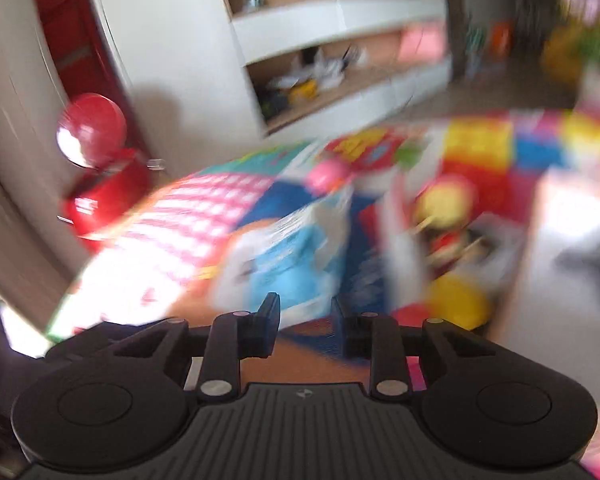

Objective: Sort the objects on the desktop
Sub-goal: 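Carry the plush cat into the pink box with the left gripper while the right drops the bottle in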

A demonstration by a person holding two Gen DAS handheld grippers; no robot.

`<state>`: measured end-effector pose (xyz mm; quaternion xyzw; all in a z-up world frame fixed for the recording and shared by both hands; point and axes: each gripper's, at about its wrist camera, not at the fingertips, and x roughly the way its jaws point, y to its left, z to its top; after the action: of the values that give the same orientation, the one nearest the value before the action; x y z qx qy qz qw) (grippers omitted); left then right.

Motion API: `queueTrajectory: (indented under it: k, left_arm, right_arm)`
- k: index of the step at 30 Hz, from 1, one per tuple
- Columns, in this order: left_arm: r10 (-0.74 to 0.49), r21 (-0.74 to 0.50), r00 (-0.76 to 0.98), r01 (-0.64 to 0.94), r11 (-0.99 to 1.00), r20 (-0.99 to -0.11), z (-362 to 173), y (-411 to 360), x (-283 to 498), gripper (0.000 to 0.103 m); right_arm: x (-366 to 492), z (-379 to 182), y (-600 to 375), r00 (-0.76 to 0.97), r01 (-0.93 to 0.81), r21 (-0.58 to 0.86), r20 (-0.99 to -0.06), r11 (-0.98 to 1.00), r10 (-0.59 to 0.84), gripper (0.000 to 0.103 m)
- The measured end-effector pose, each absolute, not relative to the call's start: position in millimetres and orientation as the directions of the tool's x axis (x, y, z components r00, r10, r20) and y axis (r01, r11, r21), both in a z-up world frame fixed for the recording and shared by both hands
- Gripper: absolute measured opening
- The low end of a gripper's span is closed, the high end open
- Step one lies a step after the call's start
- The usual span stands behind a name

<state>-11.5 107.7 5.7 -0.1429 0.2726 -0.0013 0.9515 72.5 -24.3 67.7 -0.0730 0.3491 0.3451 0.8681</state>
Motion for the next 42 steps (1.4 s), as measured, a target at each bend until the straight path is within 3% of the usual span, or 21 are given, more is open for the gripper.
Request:
queueTrajectory:
  k: [3,9,10,13,20,31,33,37,39,42]
  left_arm:
    - [-0.077,-0.276,0.853,-0.081,0.958,-0.517,5,109,-13,0.102]
    - [-0.074,-0.282,0.856,-0.086,0.956,-0.512,5,110,-14,0.103]
    - [-0.077,-0.287,0.856,-0.086,0.954,-0.511,5,111,-14,0.103]
    - [-0.084,-0.299,0.855,-0.086,0.950,-0.511,5,113,-15,0.103]
    - [-0.085,-0.302,0.862,-0.081,0.950,-0.500,7,111,-18,0.103]
    - [-0.050,-0.269,0.861,-0.102,0.958,-0.506,8,108,-17,0.103]
    - [0.003,-0.222,0.874,-0.127,0.967,-0.486,13,103,-21,0.103]
    - [-0.008,-0.069,0.917,-0.022,0.997,-0.399,40,76,-25,0.103]
    - [-0.037,0.015,0.921,0.047,0.999,-0.389,54,59,-17,0.103]
    - [-0.138,0.024,0.886,0.166,0.986,-0.442,63,39,6,0.102]
  right_arm:
    - [71,64,-16,0.647,-0.588,-0.063,-0.635,0.807,0.422,0.027]
    - [118,34,11,0.690,-0.491,-0.159,-0.672,0.857,0.270,0.028]
    - [127,29,12,0.673,-0.487,-0.142,-0.690,0.862,0.266,0.034]
    - [132,22,18,0.618,-0.524,-0.097,-0.727,0.846,0.299,0.028]
    - [84,34,-3,0.507,-0.635,0.034,-0.735,0.772,0.449,0.027]
    - [-20,48,-82,0.423,-0.725,0.099,-0.716,0.681,0.555,0.028]
    - [-32,52,-93,0.458,-0.723,0.074,-0.692,0.687,0.557,0.036]
    - [-46,58,-120,0.588,-0.645,0.017,-0.628,0.764,0.510,0.077]
    - [-48,55,-137,0.637,-0.587,0.015,-0.608,0.809,0.473,0.084]
    - [-44,43,-157,0.665,-0.495,0.051,-0.620,0.867,0.416,0.087]
